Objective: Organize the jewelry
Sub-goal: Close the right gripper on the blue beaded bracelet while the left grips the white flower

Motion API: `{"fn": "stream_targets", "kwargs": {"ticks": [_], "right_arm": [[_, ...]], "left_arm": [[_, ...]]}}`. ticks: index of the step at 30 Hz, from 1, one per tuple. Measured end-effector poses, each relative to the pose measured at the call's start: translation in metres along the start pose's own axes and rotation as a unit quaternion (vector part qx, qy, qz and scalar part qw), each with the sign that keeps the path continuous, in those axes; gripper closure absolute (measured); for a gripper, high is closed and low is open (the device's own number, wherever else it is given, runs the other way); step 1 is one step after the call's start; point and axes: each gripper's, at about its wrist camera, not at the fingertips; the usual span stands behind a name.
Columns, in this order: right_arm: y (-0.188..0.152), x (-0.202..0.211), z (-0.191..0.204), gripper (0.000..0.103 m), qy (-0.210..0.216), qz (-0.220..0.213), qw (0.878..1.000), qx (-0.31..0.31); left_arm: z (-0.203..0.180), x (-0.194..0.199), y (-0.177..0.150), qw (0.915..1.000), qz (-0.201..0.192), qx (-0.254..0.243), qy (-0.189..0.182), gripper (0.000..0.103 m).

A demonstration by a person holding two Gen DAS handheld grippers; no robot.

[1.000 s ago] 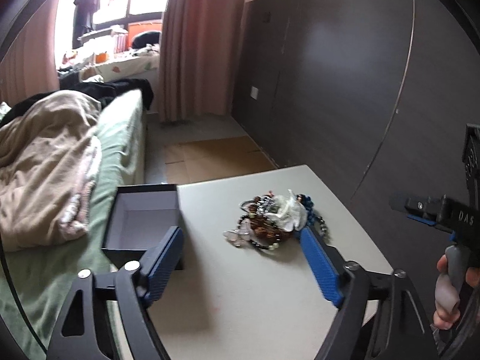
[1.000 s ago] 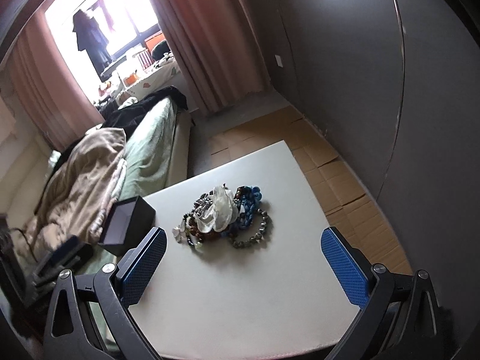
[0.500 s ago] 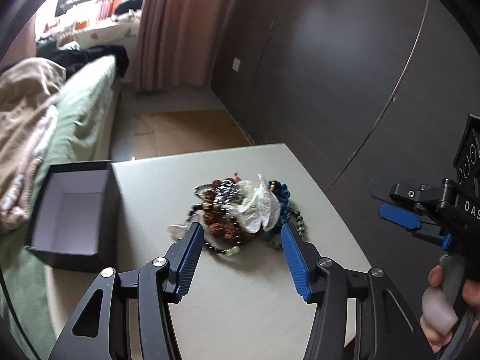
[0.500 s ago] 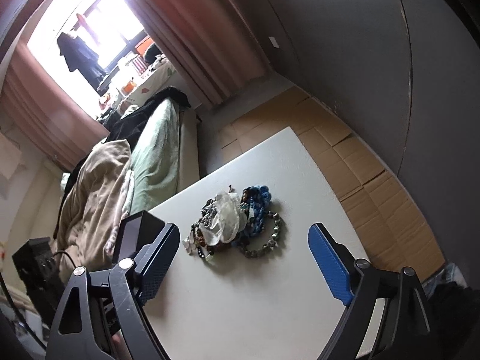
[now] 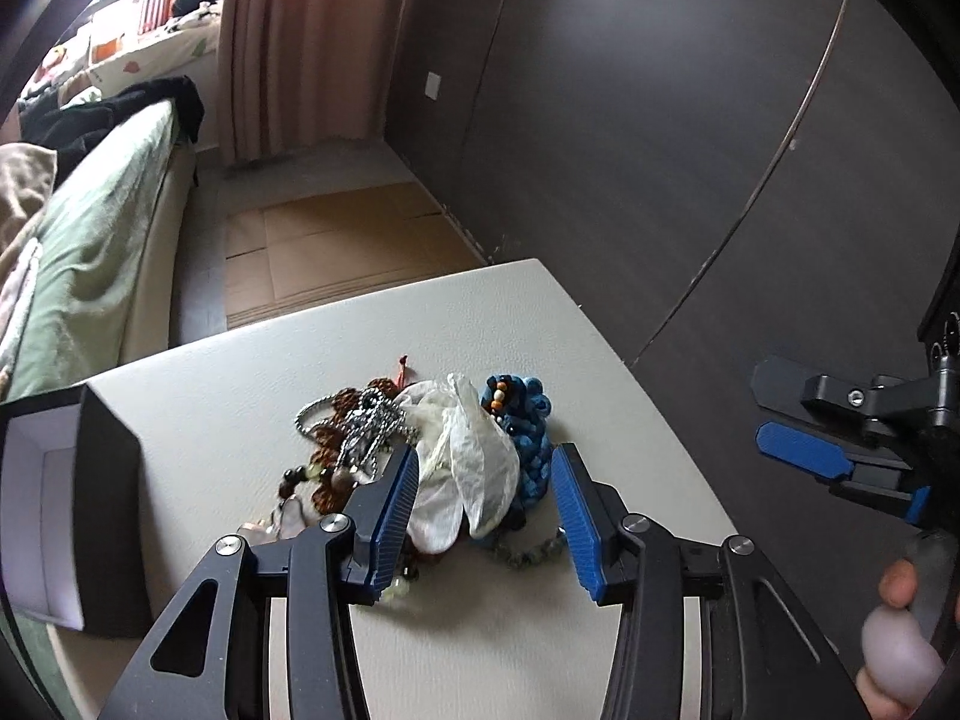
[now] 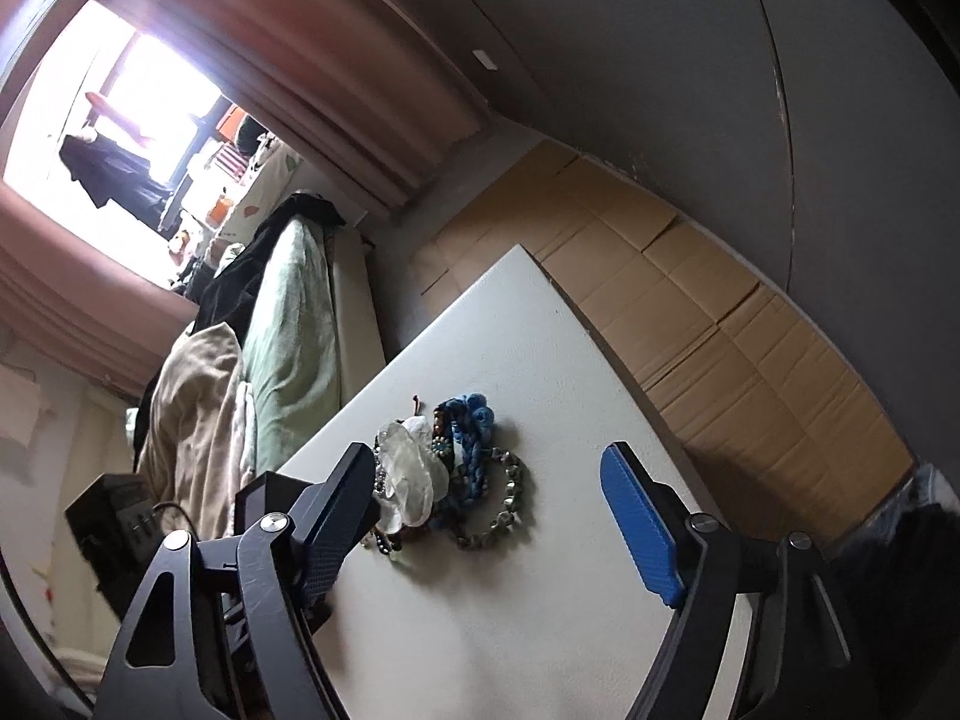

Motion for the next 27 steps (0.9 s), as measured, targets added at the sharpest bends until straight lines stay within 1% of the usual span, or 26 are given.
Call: {"fn": "stream_targets", "kwargs": {"ticks": [3,6,8,9,10,11,12,14,17,19,24,27], "right_arm": [[0.005,-0.008,-0.005,0.031,0.002,0.009,1.000,-0.010],[0.010,-0.018,-0.007,0.032,0.003,0.020,1.000,-0.016],[0.012,-0.026,-0.005,0.032,0.002,0.029,0.999,-0.015],[0.012,-0.032,-0.003,0.032,0.004,0.035,0.999,-0.015],[0.012,-0.036,-0.001,0.032,0.005,0.040,0.999,-0.015],[0.012,-0.038,0.000,0.032,0.006,0.043,0.999,-0.014],[0.012,-0.044,0.003,0.032,0.007,0.048,0.999,-0.012],[0.011,-0.051,0.007,0.032,0.006,0.052,0.999,-0.007],[0.010,-0.062,0.012,0.034,0.010,0.062,0.998,-0.001],[0.008,-0.071,0.018,0.038,0.013,0.069,0.997,0.007],[0.002,-0.089,0.025,0.055,0.000,0.081,0.996,0.023],[0.001,-0.095,0.027,0.058,-0.009,0.080,0.996,0.032]], "left_arm": [[0.001,-0.009,0.003,1.0000,0.001,0.000,0.002,0.055],[0.005,-0.018,0.004,1.0000,0.002,-0.005,-0.001,0.056],[0.007,-0.023,0.004,0.9999,0.004,-0.009,0.004,0.066],[0.009,-0.027,0.003,1.0000,0.005,-0.005,0.005,0.077],[0.011,-0.030,0.001,1.0000,0.008,-0.002,0.004,0.090],[0.014,-0.032,0.000,0.9999,0.012,0.002,0.001,0.097],[0.017,-0.032,-0.002,0.9999,0.010,0.010,-0.003,0.101],[0.022,-0.025,-0.002,0.9998,-0.005,0.018,-0.011,0.103],[0.027,-0.008,0.002,0.9991,-0.029,0.024,-0.018,0.103],[0.032,0.005,0.006,0.9983,-0.042,0.032,-0.024,0.103],[0.046,0.029,0.013,0.9956,-0.068,0.056,-0.033,0.103],[0.052,0.038,0.017,0.9943,-0.077,0.063,-0.036,0.103]]}}
Point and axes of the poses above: each gripper's, at about its wrist camera, not at the fingertips, and x roughly against the way its jaws point, z to its left, y to its top
